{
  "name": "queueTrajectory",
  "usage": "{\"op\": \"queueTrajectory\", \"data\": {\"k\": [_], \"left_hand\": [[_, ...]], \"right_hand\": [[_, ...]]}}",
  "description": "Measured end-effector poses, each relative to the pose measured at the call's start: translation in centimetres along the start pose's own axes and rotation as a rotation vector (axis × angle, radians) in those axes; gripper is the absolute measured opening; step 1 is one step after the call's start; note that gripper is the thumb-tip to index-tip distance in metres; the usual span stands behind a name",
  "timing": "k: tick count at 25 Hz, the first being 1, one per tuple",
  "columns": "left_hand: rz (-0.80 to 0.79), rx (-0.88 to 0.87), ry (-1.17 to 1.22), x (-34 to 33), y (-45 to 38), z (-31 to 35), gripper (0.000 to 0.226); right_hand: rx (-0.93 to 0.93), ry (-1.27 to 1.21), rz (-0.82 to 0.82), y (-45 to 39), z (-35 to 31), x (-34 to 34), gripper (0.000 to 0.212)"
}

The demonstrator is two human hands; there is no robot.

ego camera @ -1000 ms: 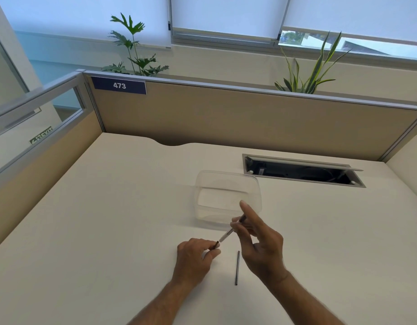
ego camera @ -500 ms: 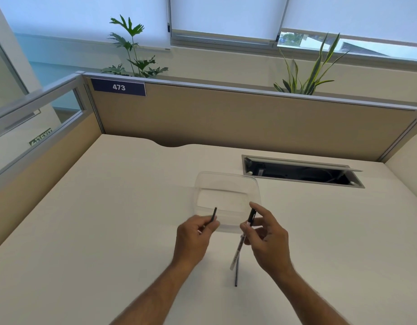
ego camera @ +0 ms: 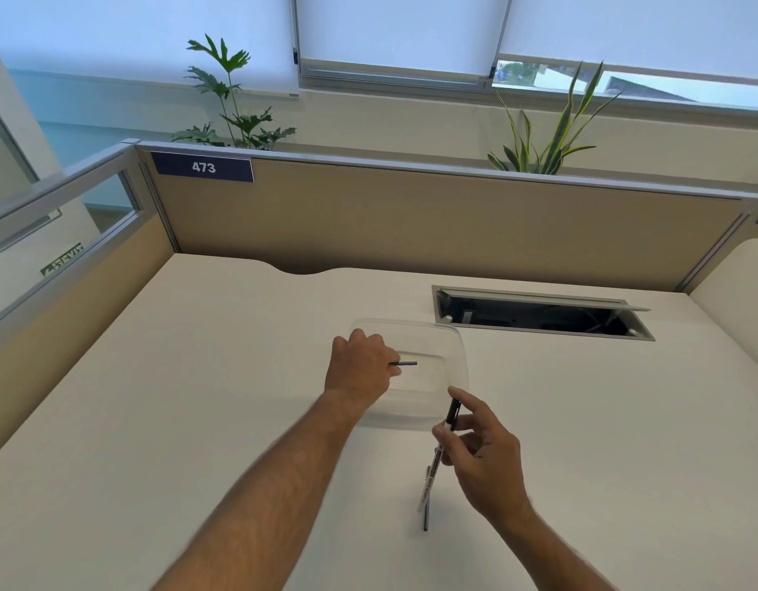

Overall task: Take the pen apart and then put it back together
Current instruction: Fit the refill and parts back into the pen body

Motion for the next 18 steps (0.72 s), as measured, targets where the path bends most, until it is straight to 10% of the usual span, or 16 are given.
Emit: {"op": "queueTrajectory", "data": {"k": [10, 14, 18], "left_hand": [[0.113, -0.139, 0.481, -0.2, 3.3, 2.1, 0.019], [-0.227, 0.073, 1.203, -2.0, 6.3, 3.3, 0.036], [-0.419, 0.032, 1.25, -2.9, 8.6, 4.5, 0.033]], "right_hand": [[-0.107, -0.325, 0.077, -1.1, 0.2, 1.6, 0.048], [-0.166, -0.468, 0.038, -1.7, -0.5, 2.1, 0.047], [-0.138, -0.406, -0.028, -1.9, -1.6, 1.5, 0.049]]}}
Point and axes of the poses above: each hand's wrist, its own y-axis away from the middle knuckle, its own x-axis out of the back of the hand, z = x × y, the point moved 5 cm from there along -y, towards the middle knuckle, and after that the axes turned 11 degrees about -z, right-handed, at the moved point
